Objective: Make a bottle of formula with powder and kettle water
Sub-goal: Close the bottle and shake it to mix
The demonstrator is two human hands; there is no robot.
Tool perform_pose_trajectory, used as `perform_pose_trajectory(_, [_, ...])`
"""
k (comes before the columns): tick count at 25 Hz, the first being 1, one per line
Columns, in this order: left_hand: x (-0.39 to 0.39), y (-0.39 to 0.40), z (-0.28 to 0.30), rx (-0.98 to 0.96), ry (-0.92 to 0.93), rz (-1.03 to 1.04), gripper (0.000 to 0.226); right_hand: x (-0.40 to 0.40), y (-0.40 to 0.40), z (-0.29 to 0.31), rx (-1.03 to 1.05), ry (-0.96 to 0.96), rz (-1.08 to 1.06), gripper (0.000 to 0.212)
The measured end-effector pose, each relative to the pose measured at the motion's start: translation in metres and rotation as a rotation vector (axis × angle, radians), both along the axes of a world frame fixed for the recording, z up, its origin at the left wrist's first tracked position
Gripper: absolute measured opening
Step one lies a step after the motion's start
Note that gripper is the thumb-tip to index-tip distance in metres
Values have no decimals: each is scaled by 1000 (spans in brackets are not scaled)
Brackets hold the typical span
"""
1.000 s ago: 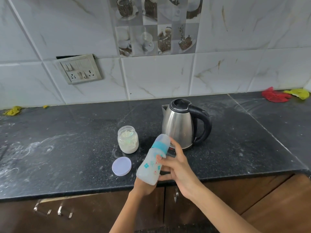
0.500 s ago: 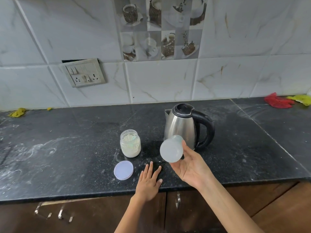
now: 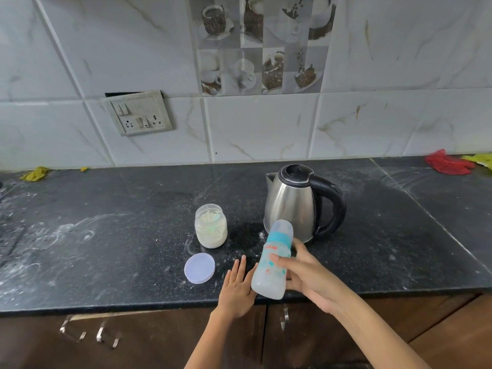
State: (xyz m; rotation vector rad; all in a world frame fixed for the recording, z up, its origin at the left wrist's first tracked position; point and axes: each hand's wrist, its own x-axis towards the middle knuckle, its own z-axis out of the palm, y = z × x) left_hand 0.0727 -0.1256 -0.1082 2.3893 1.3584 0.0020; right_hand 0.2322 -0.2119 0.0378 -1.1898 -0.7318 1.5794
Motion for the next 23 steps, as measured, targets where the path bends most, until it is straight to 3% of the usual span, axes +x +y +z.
perform_pose_trajectory(2, [0,0,0,-6,-22,8,58,4,6,8,115,-98,-11,94])
perform_pose_trajectory(5, [1,0,-1,4,-37,12,55,9,20,18,226,135,-291,77])
perform_pose_trajectory(7, [0,0,-1,15,-37,11,55,-1,17,13,211,121,-250,76])
perform_pose_trajectory(9, [-1,0,-3,26,-39,7,57,-11,9,9,198,25,-125,92])
perform_pose_trajectory(13, [0,2,-3,20,-43,11,55,4,22,16,185,215,-416,83])
perform_pose_trajectory(17, [-1,1,-7,9,-104,21,57,-12,9,8,160,7,-137,98])
perform_pose_trajectory(21, [0,3,-9,30,-47,17,55,5,18,16,171,174,-379,91])
perform_pose_trajectory(23, [0,2,-8,32,-55,13,55,-3,13,12,171,67,-225,95])
